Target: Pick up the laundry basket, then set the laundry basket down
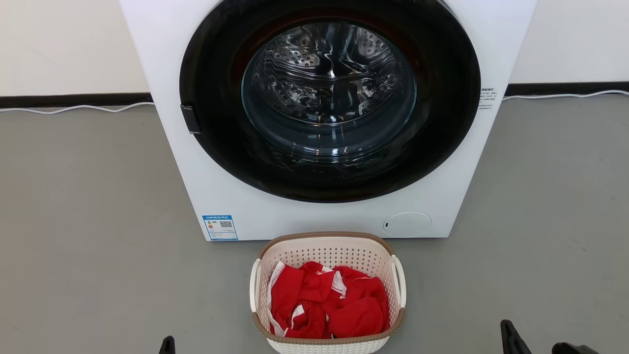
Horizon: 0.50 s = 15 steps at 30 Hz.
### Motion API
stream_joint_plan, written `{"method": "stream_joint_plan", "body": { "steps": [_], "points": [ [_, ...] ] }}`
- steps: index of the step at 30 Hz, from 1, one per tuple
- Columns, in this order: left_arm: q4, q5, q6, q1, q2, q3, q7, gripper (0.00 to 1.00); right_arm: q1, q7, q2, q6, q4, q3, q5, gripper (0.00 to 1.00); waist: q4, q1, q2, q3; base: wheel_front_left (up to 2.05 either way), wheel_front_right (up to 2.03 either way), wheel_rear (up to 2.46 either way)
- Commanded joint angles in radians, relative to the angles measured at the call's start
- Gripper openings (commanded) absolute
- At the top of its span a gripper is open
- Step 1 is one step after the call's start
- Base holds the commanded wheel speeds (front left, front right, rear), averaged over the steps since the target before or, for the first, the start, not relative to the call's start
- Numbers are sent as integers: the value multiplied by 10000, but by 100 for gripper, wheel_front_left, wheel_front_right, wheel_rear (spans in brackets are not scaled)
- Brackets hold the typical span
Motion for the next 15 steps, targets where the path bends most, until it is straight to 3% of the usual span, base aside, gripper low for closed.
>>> {"method": "stream_joint_plan", "body": {
  "steps": [1, 15],
  "points": [
    [-304, -321, -14, -448, 108, 174, 76, 0, -376, 138, -110, -2, -297, -40, 420, 0, -5, -3, -1, 7, 0, 0, 0],
    [-488, -1605, -22, -594, 120, 401, 460, 0, -519, 512, -127, -3, -476, -165, 2003, 0, -41, -3, -1, 48, 0, 0, 0]
  ]
}}
